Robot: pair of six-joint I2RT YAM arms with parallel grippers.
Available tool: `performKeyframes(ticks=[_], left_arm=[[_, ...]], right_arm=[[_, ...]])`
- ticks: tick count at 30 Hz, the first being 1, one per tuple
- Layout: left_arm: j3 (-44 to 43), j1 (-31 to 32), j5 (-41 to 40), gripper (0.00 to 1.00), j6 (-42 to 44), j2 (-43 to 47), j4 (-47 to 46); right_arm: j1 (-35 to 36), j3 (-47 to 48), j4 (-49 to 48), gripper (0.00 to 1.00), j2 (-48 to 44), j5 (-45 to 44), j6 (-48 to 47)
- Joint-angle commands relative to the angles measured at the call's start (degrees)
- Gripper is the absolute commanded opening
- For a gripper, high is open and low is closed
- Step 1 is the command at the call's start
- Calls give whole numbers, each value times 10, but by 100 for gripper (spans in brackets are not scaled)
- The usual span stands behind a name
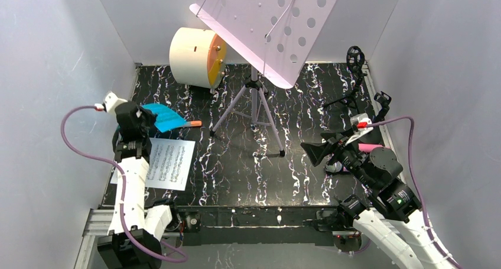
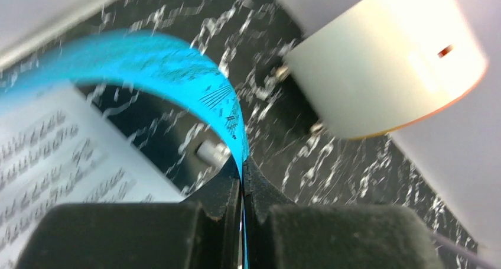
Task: Pack up the instrument practice props
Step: Place the sheet music at the center of the board.
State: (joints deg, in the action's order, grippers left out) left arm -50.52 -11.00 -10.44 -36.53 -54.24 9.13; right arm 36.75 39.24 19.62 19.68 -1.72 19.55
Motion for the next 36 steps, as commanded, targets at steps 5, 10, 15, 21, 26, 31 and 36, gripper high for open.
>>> performKeyframes(ticks=[5,10,15,21,26,31,36], left_arm=[[172,-3,43,0,-96,61,46],[204,-3,17,0,-152,86,116],[221,-3,-20,0,-211,109,180],[239,-3,-78,1,-272,119,221],[250,-3,-113,1,-318,121,238],[245,-3,-159,2,-355,129,256],[252,-3,-172,2,-384,140,274]], right_arm=[[-1,30,8,99,9,14,-22],[-2,44,17,99,14,36,-26],[-1,52,22,99,13,44,-23],[-1,57,23,99,12,56,-15],[-1,61,23,99,13,63,-23],[-1,57,22,99,7,73,-32],[-1,58,26,99,-6,71,-46]])
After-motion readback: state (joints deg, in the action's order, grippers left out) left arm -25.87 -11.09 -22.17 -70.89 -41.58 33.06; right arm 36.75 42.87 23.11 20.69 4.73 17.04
